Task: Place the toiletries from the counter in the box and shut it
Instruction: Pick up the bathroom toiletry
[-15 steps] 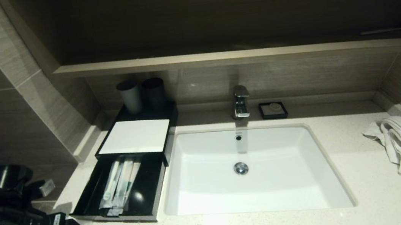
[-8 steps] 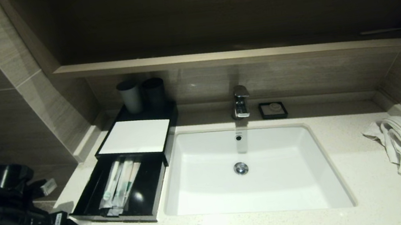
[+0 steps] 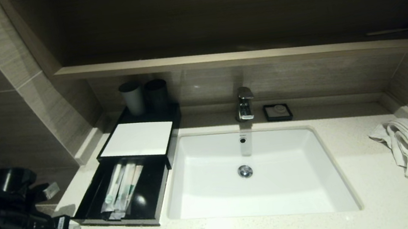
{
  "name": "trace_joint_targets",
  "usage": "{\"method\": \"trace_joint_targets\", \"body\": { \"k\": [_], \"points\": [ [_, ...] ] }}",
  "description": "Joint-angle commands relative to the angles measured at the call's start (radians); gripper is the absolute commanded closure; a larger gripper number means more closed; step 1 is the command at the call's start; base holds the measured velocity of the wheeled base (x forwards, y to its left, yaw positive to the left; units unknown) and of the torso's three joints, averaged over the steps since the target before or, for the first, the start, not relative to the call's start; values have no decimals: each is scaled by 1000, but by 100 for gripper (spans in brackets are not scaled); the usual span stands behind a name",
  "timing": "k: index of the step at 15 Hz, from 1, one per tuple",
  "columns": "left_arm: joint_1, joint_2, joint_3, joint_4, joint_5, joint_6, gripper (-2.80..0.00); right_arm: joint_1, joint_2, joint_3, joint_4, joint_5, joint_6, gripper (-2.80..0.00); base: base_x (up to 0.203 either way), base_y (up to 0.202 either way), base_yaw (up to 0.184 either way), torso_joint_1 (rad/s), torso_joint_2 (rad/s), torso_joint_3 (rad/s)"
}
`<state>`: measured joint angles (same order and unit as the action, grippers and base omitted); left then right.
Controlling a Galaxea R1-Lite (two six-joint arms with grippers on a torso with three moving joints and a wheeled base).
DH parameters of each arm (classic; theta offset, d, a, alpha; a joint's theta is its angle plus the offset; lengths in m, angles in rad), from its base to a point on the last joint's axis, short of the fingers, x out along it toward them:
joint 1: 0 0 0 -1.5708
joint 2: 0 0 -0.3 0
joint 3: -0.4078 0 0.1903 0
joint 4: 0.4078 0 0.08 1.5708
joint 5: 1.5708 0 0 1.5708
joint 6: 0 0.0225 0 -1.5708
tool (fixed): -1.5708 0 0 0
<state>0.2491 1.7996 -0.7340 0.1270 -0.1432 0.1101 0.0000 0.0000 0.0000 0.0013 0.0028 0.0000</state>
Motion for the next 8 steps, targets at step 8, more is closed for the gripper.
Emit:
{"method": "trace_joint_targets", "body": {
  "k": [8],
  "points": [
    [46, -67, 7, 10, 1, -3, 0, 0, 0, 0, 0, 0, 0, 0, 0, 0, 0, 0, 0, 0]
  ]
}}
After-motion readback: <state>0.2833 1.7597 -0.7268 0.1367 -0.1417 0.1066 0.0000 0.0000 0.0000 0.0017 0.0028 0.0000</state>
